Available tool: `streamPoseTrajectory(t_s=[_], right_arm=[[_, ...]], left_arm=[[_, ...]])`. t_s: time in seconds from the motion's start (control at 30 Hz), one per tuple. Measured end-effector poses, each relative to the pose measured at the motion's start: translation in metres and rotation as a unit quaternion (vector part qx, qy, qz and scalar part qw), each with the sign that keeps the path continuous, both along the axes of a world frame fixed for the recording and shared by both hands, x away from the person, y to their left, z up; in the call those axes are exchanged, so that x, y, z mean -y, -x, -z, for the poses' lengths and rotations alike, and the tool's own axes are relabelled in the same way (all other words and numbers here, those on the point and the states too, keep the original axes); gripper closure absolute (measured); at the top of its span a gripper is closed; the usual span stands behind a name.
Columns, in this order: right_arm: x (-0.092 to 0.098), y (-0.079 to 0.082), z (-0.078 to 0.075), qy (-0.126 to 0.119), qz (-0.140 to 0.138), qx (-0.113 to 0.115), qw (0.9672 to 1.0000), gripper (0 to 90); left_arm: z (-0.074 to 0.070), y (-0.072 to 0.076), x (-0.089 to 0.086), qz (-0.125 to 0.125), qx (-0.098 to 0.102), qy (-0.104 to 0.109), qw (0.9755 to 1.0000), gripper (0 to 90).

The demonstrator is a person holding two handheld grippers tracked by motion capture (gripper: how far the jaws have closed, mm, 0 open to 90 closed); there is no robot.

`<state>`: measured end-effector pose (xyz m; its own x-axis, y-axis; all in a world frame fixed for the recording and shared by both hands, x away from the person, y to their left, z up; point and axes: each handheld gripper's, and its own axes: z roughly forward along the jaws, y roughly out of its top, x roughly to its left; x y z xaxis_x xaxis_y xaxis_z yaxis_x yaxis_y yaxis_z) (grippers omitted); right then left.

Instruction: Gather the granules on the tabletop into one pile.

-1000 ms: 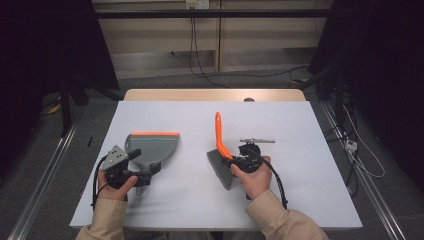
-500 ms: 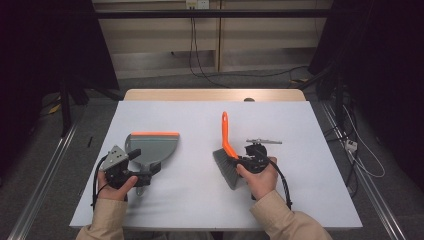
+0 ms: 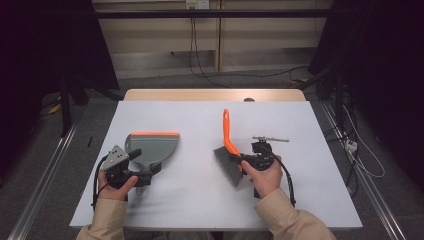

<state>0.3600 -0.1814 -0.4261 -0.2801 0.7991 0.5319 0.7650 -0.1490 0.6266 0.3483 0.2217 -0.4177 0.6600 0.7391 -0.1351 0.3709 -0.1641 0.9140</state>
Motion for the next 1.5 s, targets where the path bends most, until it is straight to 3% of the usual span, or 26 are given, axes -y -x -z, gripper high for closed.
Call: streamPoseTrajectory(t_s=[0.1,0.23,0.33,0.43,0.5,0.6,0.67,0.7,0.73,0.8,1.0,1.1,1.17,1.5], right_arm=[[0.005,-0.002,-0.009,-0.021,0.001,0.012,0.9997,71.0],[0.011,-0.008,-0.022,-0.01,-0.004,0.041,0.9991,71.0],[0.015,-0.014,-0.026,0.023,-0.014,0.064,0.9976,71.0],[0.018,-0.023,-0.026,0.064,-0.041,0.098,0.9923,71.0],[0.02,-0.03,-0.025,0.099,-0.066,0.127,0.9848,71.0],[0.02,-0.04,-0.023,0.153,-0.101,0.152,0.9713,71.0],[0.021,-0.048,-0.02,0.163,-0.132,0.165,0.9636,71.0],[0.02,-0.052,-0.017,0.173,-0.147,0.175,0.9581,71.1],[0.02,-0.055,-0.016,0.18,-0.155,0.178,0.955,71.0],[0.019,-0.062,-0.011,0.181,-0.174,0.189,0.9492,71.0],[0.016,-0.08,-0.002,0.198,-0.233,0.236,0.9225,71.0],[0.012,-0.086,0.001,0.209,-0.254,0.25,0.9108,71.0],[0.01,-0.089,0.002,0.222,-0.273,0.271,0.8959,71.0],[-0.003,-0.102,0.009,0.221,-0.357,0.307,0.8543,71.1]], left_arm=[[0.0,0.0,0.0,0.0,0.0,0.001,1.0,6.0],[0.0,0.0,0.0,0.0,0.0,0.001,1.0,6.0],[0.0,0.0,0.0,-0.001,-0.001,0.003,1.0,6.0],[0.0,0.0,0.0,-0.001,-0.002,0.004,1.0,5.9],[0.0,0.0,0.0,-0.001,-0.002,0.005,1.0,6.0],[0.001,-0.001,-0.001,-0.001,-0.002,0.004,1.0,5.9],[0.001,-0.002,-0.001,-0.001,-0.003,0.004,1.0,5.9],[0.001,-0.002,-0.001,-0.002,-0.004,0.004,1.0,5.9],[0.001,-0.002,-0.001,-0.002,-0.004,0.004,1.0,5.9],[0.001,-0.002,-0.001,-0.002,-0.003,0.005,1.0,5.9],[0.002,-0.002,-0.003,-0.003,-0.005,0.007,1.0,5.9],[0.001,-0.002,-0.003,-0.003,-0.006,0.007,0.9999,6.0],[0.001,-0.002,-0.004,-0.004,-0.006,0.008,0.9999,5.9],[0.003,-0.004,-0.008,-0.014,-0.011,0.006,0.9998,6.0]])
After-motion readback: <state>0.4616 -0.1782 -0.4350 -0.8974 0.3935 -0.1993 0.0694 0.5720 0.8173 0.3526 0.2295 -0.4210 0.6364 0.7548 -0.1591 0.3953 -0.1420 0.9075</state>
